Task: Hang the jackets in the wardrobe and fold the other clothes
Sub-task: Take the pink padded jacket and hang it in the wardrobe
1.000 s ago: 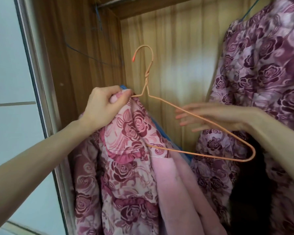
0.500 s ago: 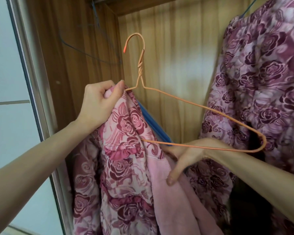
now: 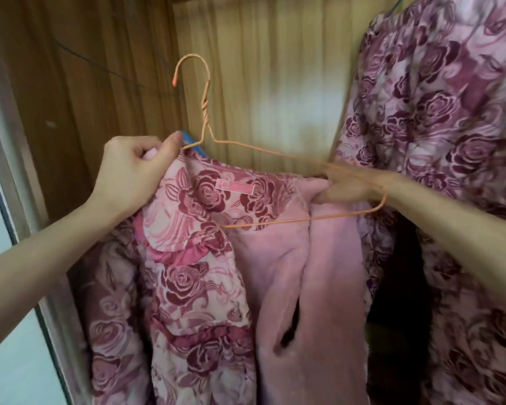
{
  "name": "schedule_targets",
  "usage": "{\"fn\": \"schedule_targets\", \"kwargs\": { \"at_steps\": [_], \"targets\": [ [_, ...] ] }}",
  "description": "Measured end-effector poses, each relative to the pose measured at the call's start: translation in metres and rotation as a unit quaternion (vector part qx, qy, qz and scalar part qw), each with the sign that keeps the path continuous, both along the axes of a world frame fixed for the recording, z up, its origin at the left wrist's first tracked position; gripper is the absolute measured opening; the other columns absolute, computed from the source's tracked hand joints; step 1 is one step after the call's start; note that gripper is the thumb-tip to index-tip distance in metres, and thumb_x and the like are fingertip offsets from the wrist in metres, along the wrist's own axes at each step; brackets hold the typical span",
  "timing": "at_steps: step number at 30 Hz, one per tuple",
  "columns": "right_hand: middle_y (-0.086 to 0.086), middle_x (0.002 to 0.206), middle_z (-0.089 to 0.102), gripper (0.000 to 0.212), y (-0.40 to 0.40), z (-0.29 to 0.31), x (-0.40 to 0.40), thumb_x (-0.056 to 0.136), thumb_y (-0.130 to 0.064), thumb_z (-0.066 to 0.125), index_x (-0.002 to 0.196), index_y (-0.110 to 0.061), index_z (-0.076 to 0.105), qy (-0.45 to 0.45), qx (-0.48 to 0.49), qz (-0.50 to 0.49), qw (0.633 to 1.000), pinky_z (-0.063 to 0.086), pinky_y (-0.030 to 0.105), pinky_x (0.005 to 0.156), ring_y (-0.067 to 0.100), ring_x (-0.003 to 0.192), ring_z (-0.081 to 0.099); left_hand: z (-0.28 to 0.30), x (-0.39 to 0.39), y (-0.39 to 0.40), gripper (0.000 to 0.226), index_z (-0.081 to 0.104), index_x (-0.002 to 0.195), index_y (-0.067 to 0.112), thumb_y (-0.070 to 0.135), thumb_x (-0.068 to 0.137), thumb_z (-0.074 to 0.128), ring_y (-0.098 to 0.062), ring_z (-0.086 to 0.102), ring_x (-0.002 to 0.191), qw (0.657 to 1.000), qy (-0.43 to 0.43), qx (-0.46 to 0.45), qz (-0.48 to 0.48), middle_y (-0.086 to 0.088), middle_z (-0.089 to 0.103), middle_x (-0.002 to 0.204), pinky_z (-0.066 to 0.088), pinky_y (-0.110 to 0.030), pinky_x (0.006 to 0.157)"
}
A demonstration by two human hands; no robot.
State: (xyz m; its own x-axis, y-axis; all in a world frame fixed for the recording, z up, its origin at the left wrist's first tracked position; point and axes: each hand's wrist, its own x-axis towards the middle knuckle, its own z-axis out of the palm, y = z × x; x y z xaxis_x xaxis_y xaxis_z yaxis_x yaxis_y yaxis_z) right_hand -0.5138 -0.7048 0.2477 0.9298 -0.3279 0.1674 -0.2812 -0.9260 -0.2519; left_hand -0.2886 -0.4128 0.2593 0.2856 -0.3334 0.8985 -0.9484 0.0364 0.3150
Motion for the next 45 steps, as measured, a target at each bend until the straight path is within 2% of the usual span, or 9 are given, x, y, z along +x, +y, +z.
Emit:
{"fn": "schedule_targets", "kwargs": {
  "at_steps": [2,7,13,19,28,31,36,40,45],
  "targets": [
    [0.007,0.123,0.071,0.052,-0.008,0.018,-0.003,0.08,-0.042,0.074,0.126,-0.018,0.067,-0.042,-0.082,-0.037,0.995,0.052,0.041,0.099,0.021,0.114,0.065,-0.001,0.0,0.001,0.067,0.042,0.057,0.006,0.052,0.102,0.06,-0.01,0.032,0.055,0.999,-0.02,0.028,0.021,-0.003,0.034,0.054,0.03,-0.034,0.053],
    [0.005,0.119,0.072,0.057,-0.006,0.046,-0.017,0.075,-0.024,0.088,0.128,-0.018,0.067,-0.008,-0.202,-0.055,0.978,0.053,0.037,0.091,0.026,0.104,0.066,-0.003,0.009,-0.002,0.069,0.054,0.063,0.012,0.074,0.092,0.046,-0.041,0.06,0.067,0.975,-0.12,0.063,0.179,-0.008,0.052,0.054,0.048,-0.042,0.06],
    [0.013,0.118,0.071,0.055,-0.001,0.067,-0.029,0.083,-0.029,0.081,0.134,-0.022,0.059,-0.008,-0.316,-0.061,0.947,0.053,0.04,0.09,0.035,0.112,0.065,-0.002,0.004,-0.004,0.061,0.043,0.063,0.016,0.062,0.102,0.052,-0.043,0.06,0.056,0.917,-0.262,0.027,0.3,-0.004,0.048,0.056,0.031,-0.032,0.053],
    [0.007,0.115,0.066,0.041,0.018,0.085,-0.033,0.093,-0.016,0.063,0.133,-0.021,0.056,0.009,-0.262,-0.064,0.963,0.05,0.042,0.095,0.031,0.111,0.062,-0.003,0.001,-0.003,0.059,0.041,0.065,0.014,0.056,0.106,0.047,-0.041,0.058,0.053,0.897,-0.284,0.028,0.337,-0.007,0.051,0.059,0.022,-0.029,0.052],
    [-0.001,0.087,0.072,0.007,0.032,0.087,-0.02,0.08,-0.02,0.066,0.082,-0.023,0.072,-0.145,-0.117,-0.104,0.977,0.057,0.043,0.079,0.021,0.089,0.066,-0.009,-0.017,-0.029,0.067,0.052,0.074,0.012,0.073,0.1,0.042,-0.04,0.064,0.056,0.914,-0.259,0.075,0.303,-0.009,0.054,0.057,0.032,-0.032,0.053],
    [0.006,0.088,0.071,0.012,0.026,0.086,-0.024,0.079,-0.021,0.06,0.084,-0.022,0.071,-0.202,-0.162,-0.124,0.958,0.057,0.046,0.078,0.032,0.089,0.065,-0.008,-0.013,-0.029,0.069,0.06,0.073,0.016,0.079,0.095,0.045,-0.041,0.065,0.06,0.927,-0.246,0.081,0.273,-0.006,0.055,0.056,0.033,-0.032,0.053],
    [0.012,0.097,0.069,0.022,0.029,0.092,-0.034,0.079,-0.029,0.067,0.1,-0.021,0.068,-0.16,-0.323,-0.113,0.926,0.053,0.049,0.077,0.04,0.097,0.064,-0.013,-0.006,-0.029,0.054,0.055,0.068,0.016,0.059,0.101,0.053,-0.035,0.06,0.043,0.875,-0.36,0.122,0.3,-0.007,0.057,0.052,0.037,-0.028,0.044],
    [-0.001,0.111,0.075,0.038,0.047,0.099,-0.036,0.079,-0.039,0.064,0.115,-0.032,0.071,-0.135,-0.231,-0.068,0.961,0.055,0.046,0.09,0.027,0.106,0.067,-0.011,-0.008,-0.03,0.056,0.043,0.066,0.017,0.062,0.097,0.057,-0.038,0.059,0.043,0.898,-0.298,0.071,0.317,-0.013,0.053,0.05,0.033,-0.027,0.049],
    [-0.013,0.101,0.077,0.058,0.056,0.083,-0.033,0.087,-0.083,0.046,0.101,-0.038,0.08,-0.087,0.013,-0.01,0.996,0.048,0.028,0.085,0.003,0.093,0.071,-0.01,-0.006,-0.027,0.059,0.045,0.066,0.015,0.065,0.095,0.057,-0.043,0.061,0.052,0.929,-0.207,0.03,0.307,0.002,0.032,0.049,0.032,-0.031,0.053]
  ]
}}
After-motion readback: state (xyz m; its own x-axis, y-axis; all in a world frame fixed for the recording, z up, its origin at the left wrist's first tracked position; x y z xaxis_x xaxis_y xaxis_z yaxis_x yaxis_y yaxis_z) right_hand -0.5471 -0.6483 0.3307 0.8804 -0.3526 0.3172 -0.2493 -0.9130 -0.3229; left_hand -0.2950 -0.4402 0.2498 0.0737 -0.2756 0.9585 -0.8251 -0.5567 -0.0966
